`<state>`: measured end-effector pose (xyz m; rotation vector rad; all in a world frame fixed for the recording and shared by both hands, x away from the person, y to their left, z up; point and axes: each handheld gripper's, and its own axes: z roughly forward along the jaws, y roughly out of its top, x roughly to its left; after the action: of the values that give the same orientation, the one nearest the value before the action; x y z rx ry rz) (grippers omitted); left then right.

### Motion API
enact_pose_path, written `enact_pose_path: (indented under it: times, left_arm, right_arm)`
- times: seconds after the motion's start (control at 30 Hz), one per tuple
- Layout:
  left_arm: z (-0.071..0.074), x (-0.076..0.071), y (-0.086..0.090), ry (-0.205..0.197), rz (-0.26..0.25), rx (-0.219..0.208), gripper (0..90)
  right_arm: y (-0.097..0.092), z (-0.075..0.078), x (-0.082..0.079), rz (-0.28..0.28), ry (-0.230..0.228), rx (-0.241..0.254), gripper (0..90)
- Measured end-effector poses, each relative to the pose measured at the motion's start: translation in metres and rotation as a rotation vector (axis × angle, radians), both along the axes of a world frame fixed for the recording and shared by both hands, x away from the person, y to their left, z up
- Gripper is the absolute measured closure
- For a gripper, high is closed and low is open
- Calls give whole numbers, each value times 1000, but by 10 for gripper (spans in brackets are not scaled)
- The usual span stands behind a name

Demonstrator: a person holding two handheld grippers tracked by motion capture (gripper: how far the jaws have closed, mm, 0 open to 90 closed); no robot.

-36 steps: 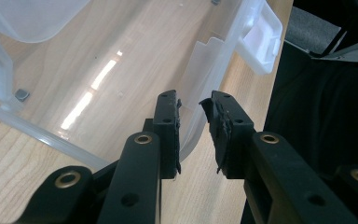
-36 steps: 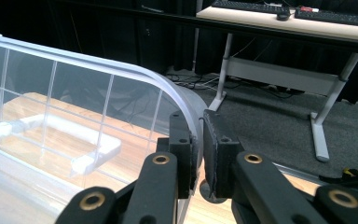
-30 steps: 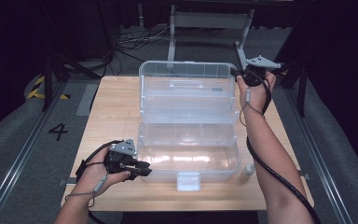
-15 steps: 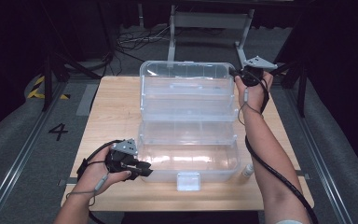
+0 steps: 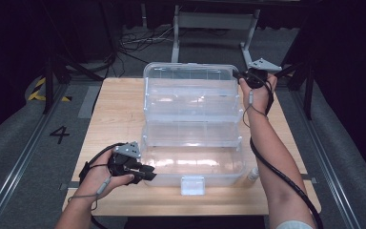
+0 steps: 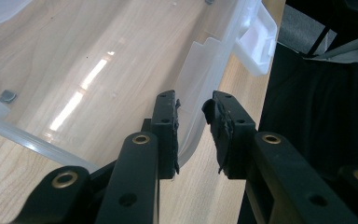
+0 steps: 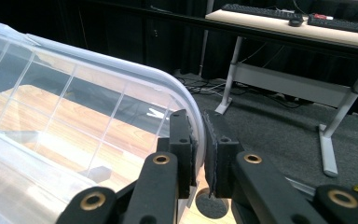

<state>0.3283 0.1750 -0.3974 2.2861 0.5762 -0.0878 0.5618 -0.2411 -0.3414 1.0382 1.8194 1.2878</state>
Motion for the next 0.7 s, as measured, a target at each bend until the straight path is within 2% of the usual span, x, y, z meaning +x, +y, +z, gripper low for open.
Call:
enact_pose_path:
  times: [0.33,0.7]
  left_arm:
    - [0,0,0,2,0,0,719]
    - [0,1,0,7,-2,-3,718]
  right_arm:
    - [-1,-5,5,10,5,16,826]
    - [-5,-17,15,28,30,67,825]
